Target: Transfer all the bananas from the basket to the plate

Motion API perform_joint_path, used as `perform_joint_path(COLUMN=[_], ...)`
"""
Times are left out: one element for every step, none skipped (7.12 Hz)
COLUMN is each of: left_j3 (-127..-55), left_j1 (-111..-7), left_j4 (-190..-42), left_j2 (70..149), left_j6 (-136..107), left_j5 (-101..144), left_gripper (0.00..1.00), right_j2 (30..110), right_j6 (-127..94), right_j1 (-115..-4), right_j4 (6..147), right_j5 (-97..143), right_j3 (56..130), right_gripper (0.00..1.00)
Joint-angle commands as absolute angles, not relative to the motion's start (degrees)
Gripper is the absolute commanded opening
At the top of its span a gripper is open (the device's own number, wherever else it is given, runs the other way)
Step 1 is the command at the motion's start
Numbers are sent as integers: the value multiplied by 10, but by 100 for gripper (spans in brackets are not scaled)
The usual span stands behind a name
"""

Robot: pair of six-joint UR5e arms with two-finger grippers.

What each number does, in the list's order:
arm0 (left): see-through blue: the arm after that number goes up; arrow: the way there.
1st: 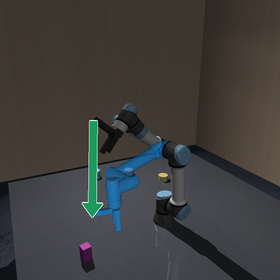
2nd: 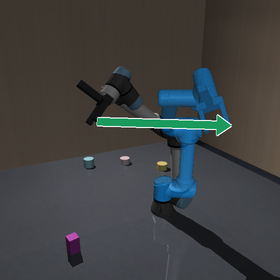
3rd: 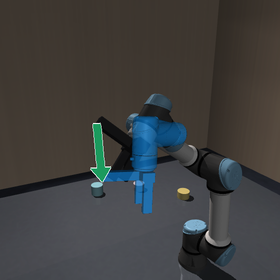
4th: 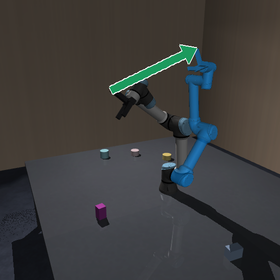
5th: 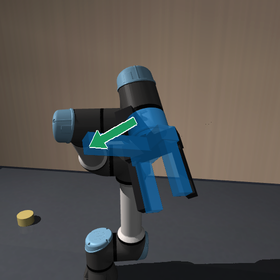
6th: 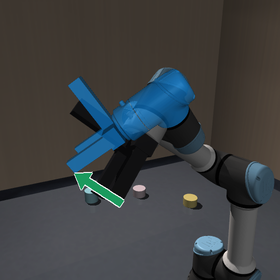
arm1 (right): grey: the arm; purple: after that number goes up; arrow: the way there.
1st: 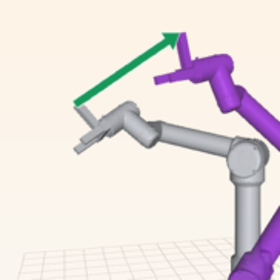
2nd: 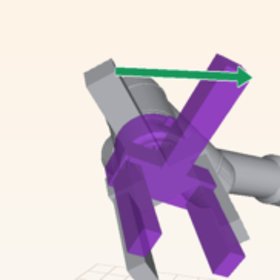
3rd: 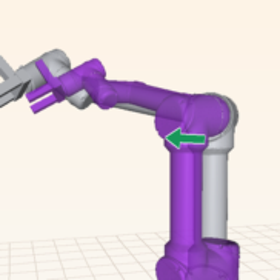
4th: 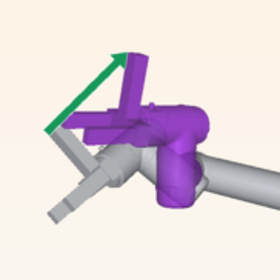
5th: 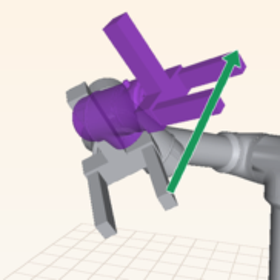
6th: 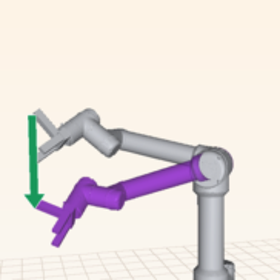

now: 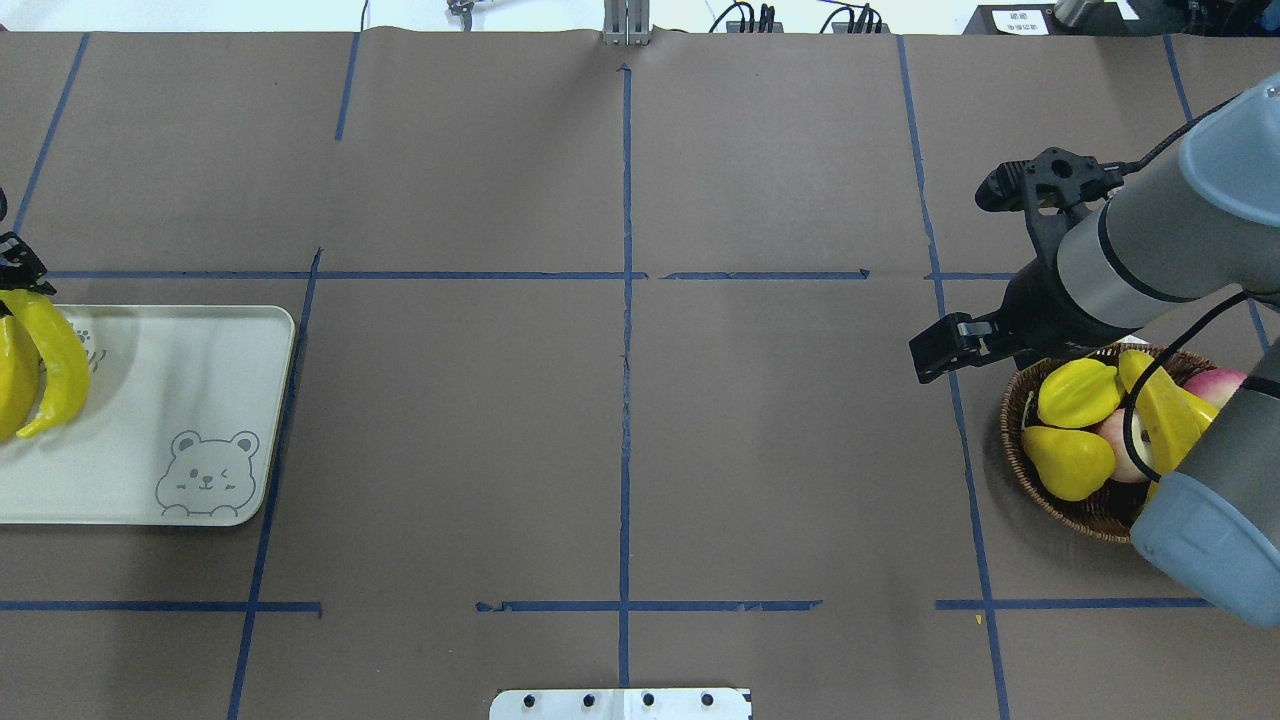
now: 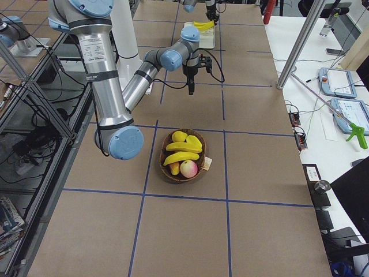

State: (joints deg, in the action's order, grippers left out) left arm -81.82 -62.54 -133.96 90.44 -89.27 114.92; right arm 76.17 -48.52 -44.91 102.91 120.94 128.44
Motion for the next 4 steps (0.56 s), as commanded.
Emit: perform_joint_path(left_j3=[-821, -825, -839, -865], left_j1=[-626, -631, -662, -692], left_j4=[-1343, -1343, -1340, -1338], left_j2=[904, 904, 905, 907], left_j6=[-891, -890, -887, -874], left_j5=[1150, 1181, 1230, 1269], left_gripper=[100, 100, 100, 100], right_j2=[762, 762, 765, 773], right_j6=[-485, -485, -485, -482], right_j1=[-449, -450, -454, -462], right_j4=[1029, 1029, 1029, 1033], right_j5=[1209, 1210, 1210, 1210], right_j3=[1288, 1288, 1288, 1288], right_gripper=[100, 100, 100, 100])
